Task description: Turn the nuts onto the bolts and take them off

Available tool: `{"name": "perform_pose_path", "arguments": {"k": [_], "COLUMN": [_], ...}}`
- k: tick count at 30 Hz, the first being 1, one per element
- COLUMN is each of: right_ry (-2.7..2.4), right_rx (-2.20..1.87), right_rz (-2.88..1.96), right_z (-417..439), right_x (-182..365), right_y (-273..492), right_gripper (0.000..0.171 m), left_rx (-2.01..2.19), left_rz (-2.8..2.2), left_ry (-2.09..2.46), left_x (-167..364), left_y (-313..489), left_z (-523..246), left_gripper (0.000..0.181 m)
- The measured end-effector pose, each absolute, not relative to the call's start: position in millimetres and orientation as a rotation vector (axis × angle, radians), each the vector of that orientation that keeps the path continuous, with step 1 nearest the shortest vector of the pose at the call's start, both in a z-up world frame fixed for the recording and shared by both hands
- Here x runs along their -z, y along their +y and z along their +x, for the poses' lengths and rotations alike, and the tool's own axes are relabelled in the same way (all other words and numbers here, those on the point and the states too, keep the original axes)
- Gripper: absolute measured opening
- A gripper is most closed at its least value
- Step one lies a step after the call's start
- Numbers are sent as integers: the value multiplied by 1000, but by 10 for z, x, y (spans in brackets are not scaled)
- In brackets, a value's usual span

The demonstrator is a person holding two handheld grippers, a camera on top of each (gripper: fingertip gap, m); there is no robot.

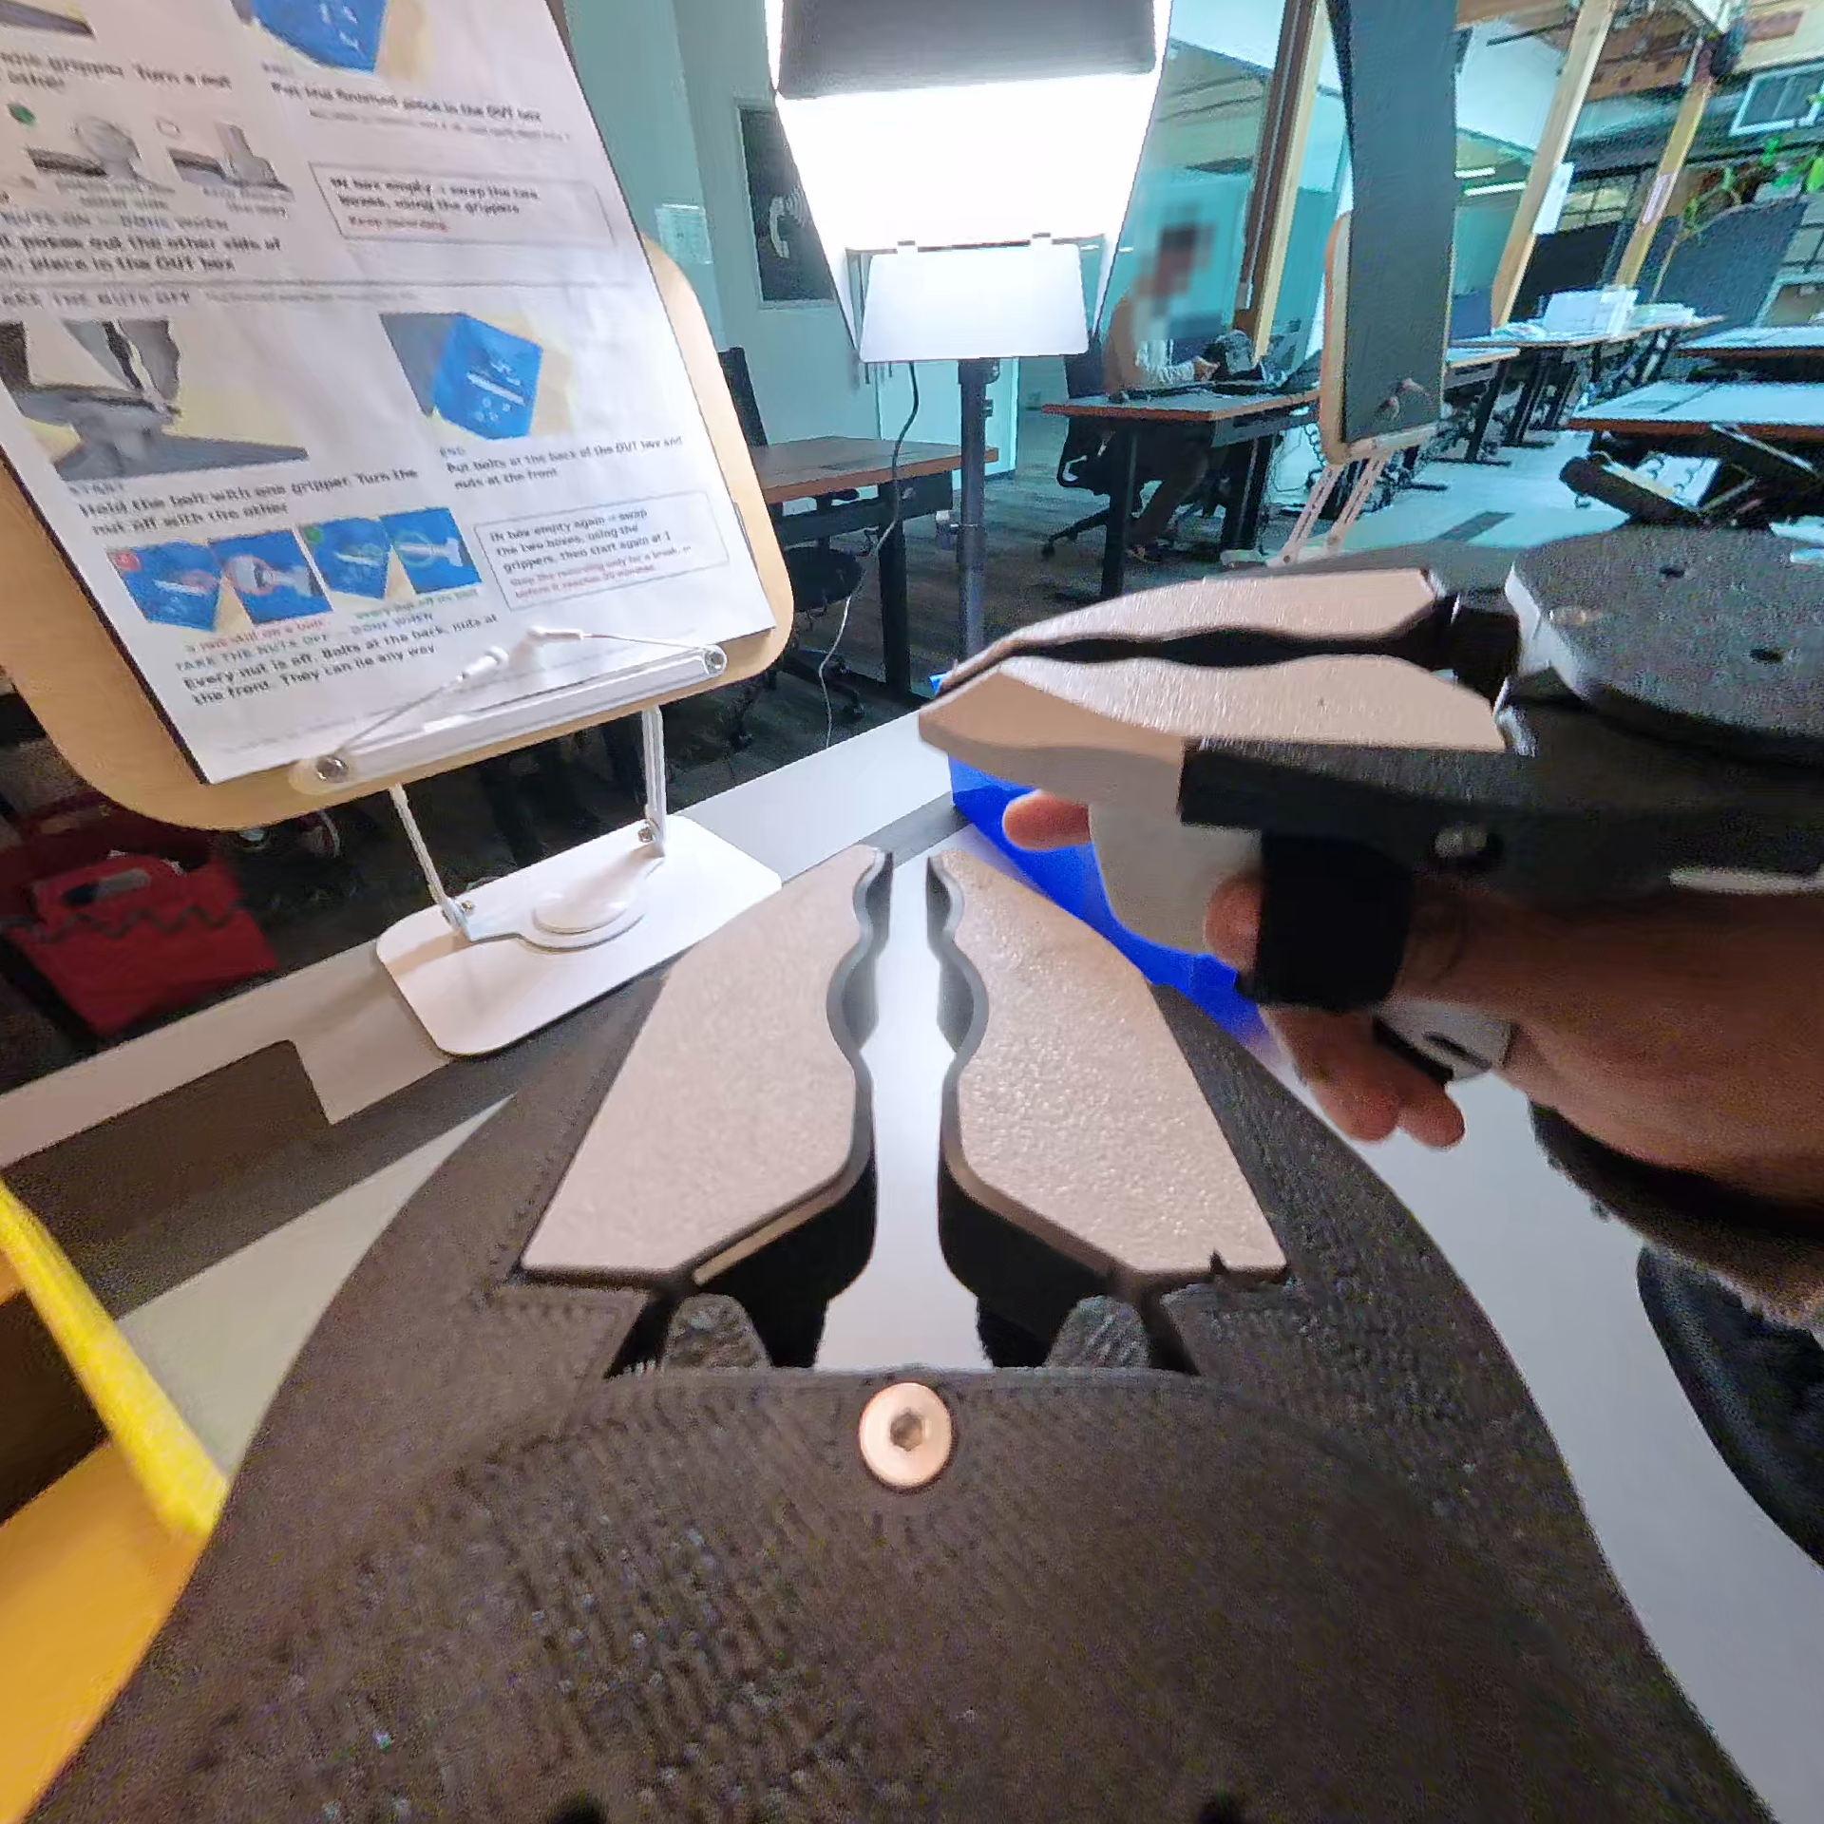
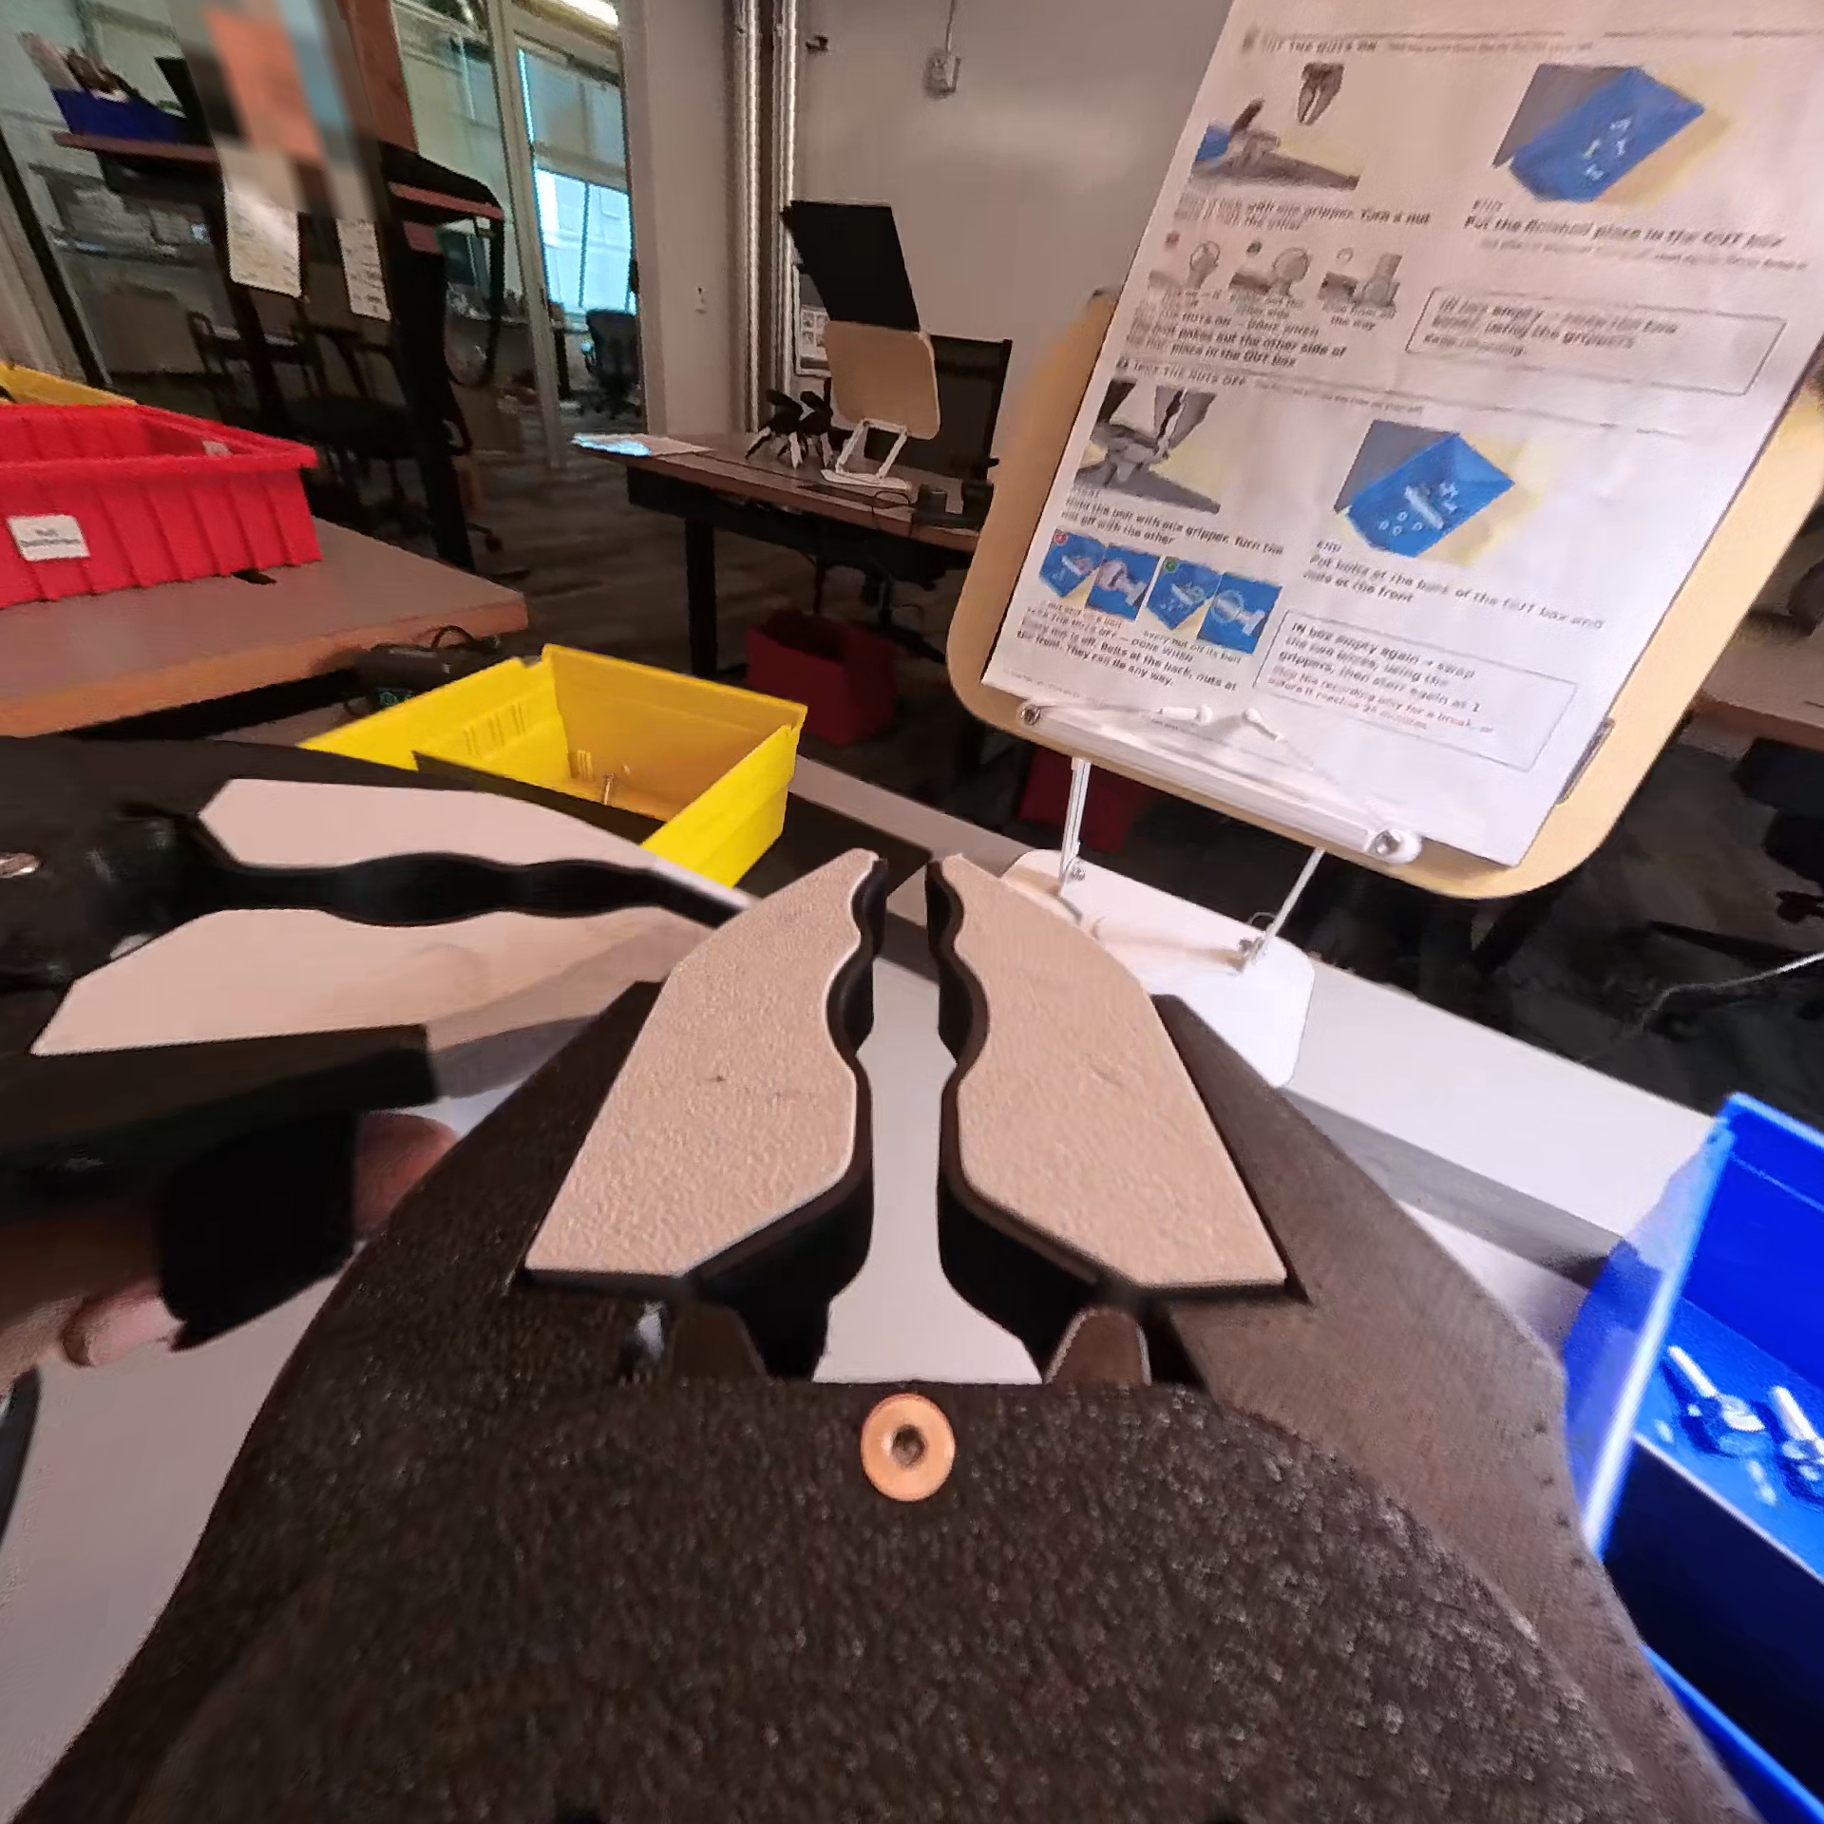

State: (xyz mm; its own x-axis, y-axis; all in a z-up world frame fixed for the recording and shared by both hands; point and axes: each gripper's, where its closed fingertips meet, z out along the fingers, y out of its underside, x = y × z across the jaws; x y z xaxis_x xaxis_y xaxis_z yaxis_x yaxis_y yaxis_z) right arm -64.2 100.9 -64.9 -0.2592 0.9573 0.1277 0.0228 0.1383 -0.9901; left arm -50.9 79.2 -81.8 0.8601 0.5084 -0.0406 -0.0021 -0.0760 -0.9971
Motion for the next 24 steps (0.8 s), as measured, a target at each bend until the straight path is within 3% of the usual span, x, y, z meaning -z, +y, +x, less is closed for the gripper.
{"name": "perform_pose_path", "arguments": {"k": [6, 12, 24], "right_ry": [-1584, -1596, -1625], "right_rx": [-1170, -1068, -981], "right_rz": [-1005, -930, -970], "right_z": [-689, -769, -903], "right_x": [962, 1098, 1397], "right_y": [890, 873, 971], "right_gripper": [6, 2, 3], "left_rx": [-512, -658, -696], "left_rz": [-1586, -1603, -1724], "left_ry": [-452, -459, -510], "left_x": [995, 1052, 1396], "left_y": [725, 638, 606], "left_z": [-568, -687, -907], "left_gripper": [12, 0, 0]}}
